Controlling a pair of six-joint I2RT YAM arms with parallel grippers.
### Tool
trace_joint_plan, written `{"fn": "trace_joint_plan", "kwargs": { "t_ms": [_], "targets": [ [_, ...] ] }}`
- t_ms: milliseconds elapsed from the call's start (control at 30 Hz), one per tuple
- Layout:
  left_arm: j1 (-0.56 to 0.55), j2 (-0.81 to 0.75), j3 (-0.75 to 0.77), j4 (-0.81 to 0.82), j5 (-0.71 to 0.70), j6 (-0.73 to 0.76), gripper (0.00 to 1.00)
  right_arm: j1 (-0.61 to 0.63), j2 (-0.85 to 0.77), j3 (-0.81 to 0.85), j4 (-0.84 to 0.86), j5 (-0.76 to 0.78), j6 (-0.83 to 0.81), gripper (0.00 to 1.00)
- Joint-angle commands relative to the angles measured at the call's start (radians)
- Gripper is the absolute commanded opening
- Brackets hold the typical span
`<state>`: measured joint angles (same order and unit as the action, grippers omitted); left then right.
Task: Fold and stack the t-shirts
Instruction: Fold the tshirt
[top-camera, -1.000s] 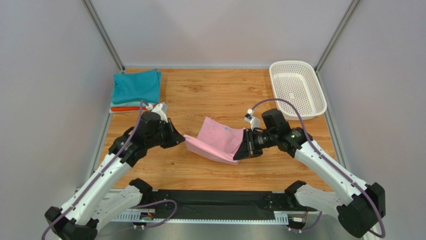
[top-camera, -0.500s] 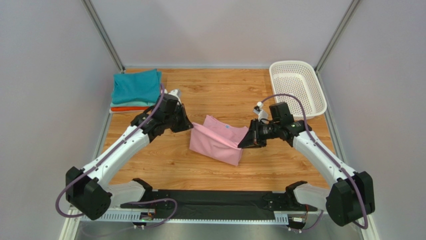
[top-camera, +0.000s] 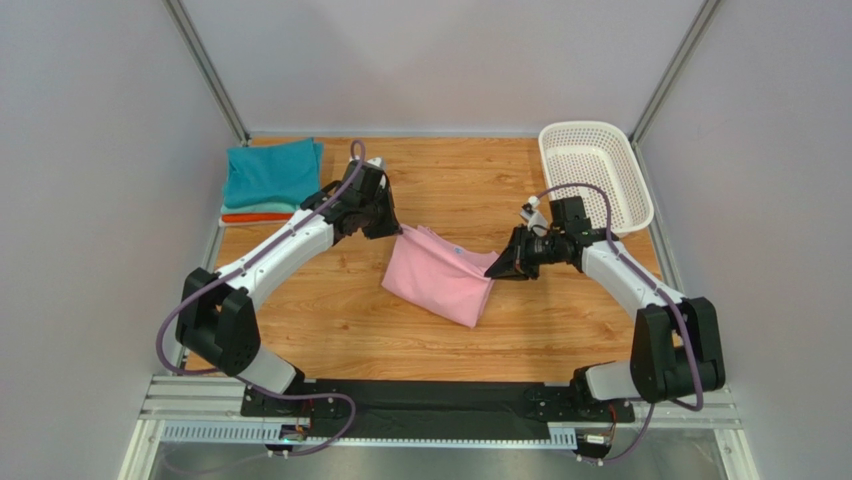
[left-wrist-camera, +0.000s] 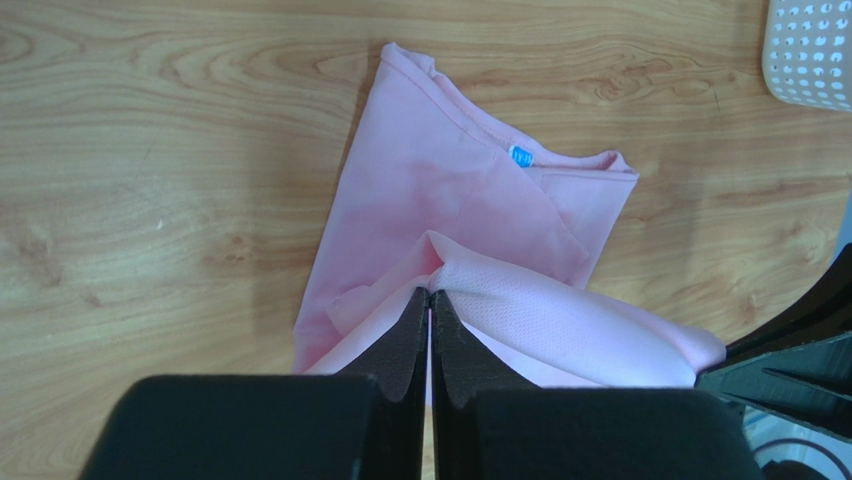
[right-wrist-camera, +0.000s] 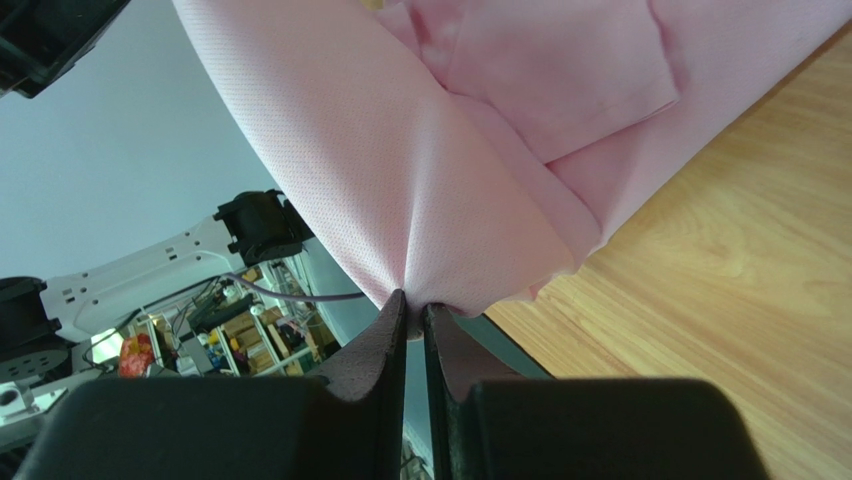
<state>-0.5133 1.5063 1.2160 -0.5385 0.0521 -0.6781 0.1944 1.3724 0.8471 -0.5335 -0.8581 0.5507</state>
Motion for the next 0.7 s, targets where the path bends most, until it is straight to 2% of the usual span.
{"fn": "trace_joint_plan", "kwargs": {
  "t_ms": [0,267,433,500,567,600,633,667],
  "targets": [
    [0.021,0.067,0.085,0.052,-0.029,0.04,0.0,-0.041,0.069,0.035,0.039,-0.021,-0.018,0.1],
    [0.022,0.331,0.275,0.054,0.015,0.063,0.0,-0.085,0.244,0.102,0.116,0.05,-0.012,0.11],
    [0.022,0.474,0.381,0.043,0.025,0.075,0.0,-0.095,0.319,0.138,0.153,0.172,0.012,0.13],
    [0.022,0.515,0.419,0.038,0.035,0.083,0.0,-0.096,0.323,0.153,0.171,0.201,0.026,0.19],
    [0.022,0.549,0.463,0.016,0.037,0.092,0.0,-0.095,0.318,0.173,0.179,0.237,0.037,0.35],
    [0.022,0.552,0.464,0.003,0.037,0.092,0.0,-0.093,0.317,0.173,0.179,0.234,0.038,0.36],
    [0.022,0.554,0.477,-0.008,0.032,0.097,0.06,-0.095,0.314,0.187,0.173,0.222,0.038,0.46],
    [0.022,0.552,0.479,-0.015,0.029,0.097,0.34,-0.095,0.298,0.188,0.17,0.214,0.038,0.54]
  ]
}}
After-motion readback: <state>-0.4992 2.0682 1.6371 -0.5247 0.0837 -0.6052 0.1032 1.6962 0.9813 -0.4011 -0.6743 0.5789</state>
